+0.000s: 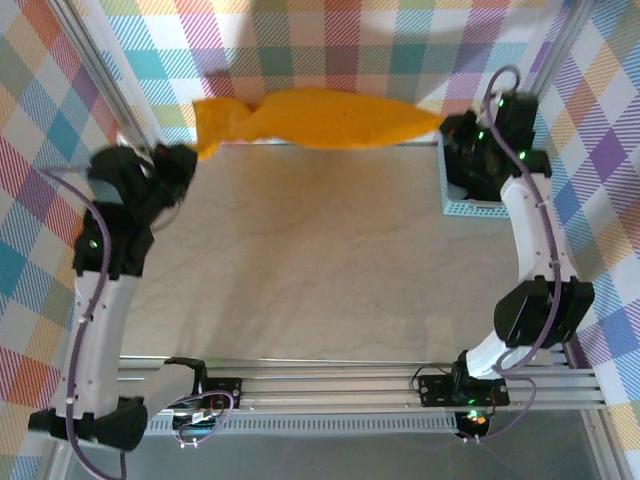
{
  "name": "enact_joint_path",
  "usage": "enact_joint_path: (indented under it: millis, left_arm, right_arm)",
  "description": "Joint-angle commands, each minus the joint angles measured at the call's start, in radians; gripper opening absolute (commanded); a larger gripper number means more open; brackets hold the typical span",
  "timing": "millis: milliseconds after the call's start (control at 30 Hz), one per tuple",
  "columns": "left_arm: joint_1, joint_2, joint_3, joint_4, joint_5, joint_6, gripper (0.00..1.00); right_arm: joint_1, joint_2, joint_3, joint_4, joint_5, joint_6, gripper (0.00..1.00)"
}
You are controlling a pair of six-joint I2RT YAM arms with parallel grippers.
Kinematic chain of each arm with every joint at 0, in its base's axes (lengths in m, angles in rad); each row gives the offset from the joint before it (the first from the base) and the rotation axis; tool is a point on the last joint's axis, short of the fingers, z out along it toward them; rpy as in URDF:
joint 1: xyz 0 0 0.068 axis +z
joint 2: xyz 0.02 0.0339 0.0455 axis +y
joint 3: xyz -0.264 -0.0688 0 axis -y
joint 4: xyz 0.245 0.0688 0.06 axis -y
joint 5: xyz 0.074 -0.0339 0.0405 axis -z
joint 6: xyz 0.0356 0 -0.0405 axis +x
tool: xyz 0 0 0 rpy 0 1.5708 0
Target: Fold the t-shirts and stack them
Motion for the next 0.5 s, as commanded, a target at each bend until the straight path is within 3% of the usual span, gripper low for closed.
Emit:
enact_joint_path:
  millis: [0,67,100,200,333,467]
  left_arm:
    - [-0.067,-0.100,-0.292,-0.064,-0.091,-0.101,0.08]
    - [-0.094,-0.145,-0.435,-0.052,-0.032,-0.124,0.48]
    - [-0.096,-0.159,-0.492,-0.044,-0.007,-0.116,0.57]
    - [-0.095,-0.158,-0.485,-0.126,-0.044,-0.068,0.63]
    - [-0.077,-0.051,-0.383,-0.152,-0.096,-0.037,0.63]
    - [-0.019,0.147,-0.304,-0.091,-0.105,-0.059,0.54]
  right_arm:
    - [0.029,-0.087,-0.284,0.008,0.036,-0.007,0.01]
    - [0.048,-0.116,-0.405,-0.028,0.072,0.002,0.32]
    - [0.056,-0.122,-0.448,-0.066,0.114,-0.001,0.40]
    - [0.068,-0.124,-0.508,-0.177,0.255,-0.012,0.51]
    - [0.075,-0.091,-0.490,-0.207,0.291,-0.019,0.51]
    - [0.141,0.006,-0.398,-0.170,0.283,-0.062,0.48]
